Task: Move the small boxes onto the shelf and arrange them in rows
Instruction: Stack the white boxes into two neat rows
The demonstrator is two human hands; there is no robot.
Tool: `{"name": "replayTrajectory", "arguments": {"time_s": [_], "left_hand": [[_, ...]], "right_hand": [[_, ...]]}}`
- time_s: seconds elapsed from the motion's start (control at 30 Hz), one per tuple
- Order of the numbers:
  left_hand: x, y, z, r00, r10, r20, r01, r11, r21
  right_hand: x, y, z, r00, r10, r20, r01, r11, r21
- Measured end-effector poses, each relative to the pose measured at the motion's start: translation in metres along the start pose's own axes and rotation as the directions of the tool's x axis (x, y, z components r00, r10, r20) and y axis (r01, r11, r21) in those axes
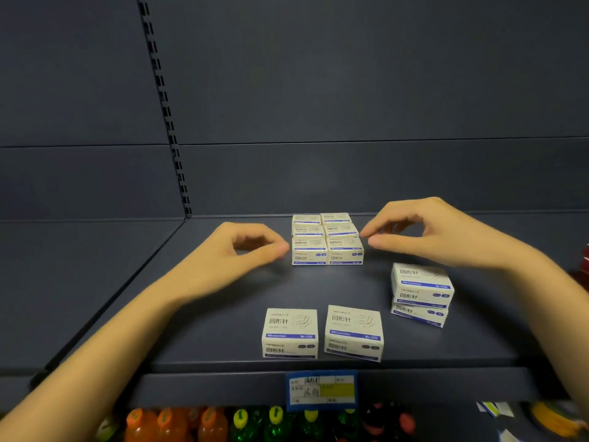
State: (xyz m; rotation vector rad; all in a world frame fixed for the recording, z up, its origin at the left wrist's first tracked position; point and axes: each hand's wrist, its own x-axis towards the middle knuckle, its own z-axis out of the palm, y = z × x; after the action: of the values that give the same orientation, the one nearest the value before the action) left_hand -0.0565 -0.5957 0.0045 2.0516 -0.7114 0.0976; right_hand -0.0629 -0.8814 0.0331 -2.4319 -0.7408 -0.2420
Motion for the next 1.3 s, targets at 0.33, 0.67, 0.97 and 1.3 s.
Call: {"name": "replayTrajectory", "arguments": {"time_s": [0.33, 0.67, 0.97, 1.3], "left_hand": [[-0.046, 0.004, 0.002, 0.945, -0.028, 0.327, -0.038, 0.98, 0.195], [-0.042, 0.003, 0.002, 0.969, -0.001, 0.247, -0.049, 0.98, 0.194], [-0.01, -0.001, 0.007, 1.0, 0.015, -0.004, -0.014, 0.971, 0.237], [0.02, -0.022, 0.023, 0.994, -0.109, -0.014, 0.11, 0.978, 0.18]], "right_hand": [[-0.036, -0.037, 0.01, 0.965, -0.046, 0.26, 0.118, 0.956, -0.268], [-0.04, -0.041, 0.026, 0.955, -0.092, 0.283, 0.225, 0.845, -0.484], [-0.03, -0.043, 0.025, 0.976, -0.089, 0.2, 0.182, 0.84, -0.511], [0.003, -0.023, 0.004, 0.99, 0.082, 0.113, -0.015, 0.866, -0.5]]}}
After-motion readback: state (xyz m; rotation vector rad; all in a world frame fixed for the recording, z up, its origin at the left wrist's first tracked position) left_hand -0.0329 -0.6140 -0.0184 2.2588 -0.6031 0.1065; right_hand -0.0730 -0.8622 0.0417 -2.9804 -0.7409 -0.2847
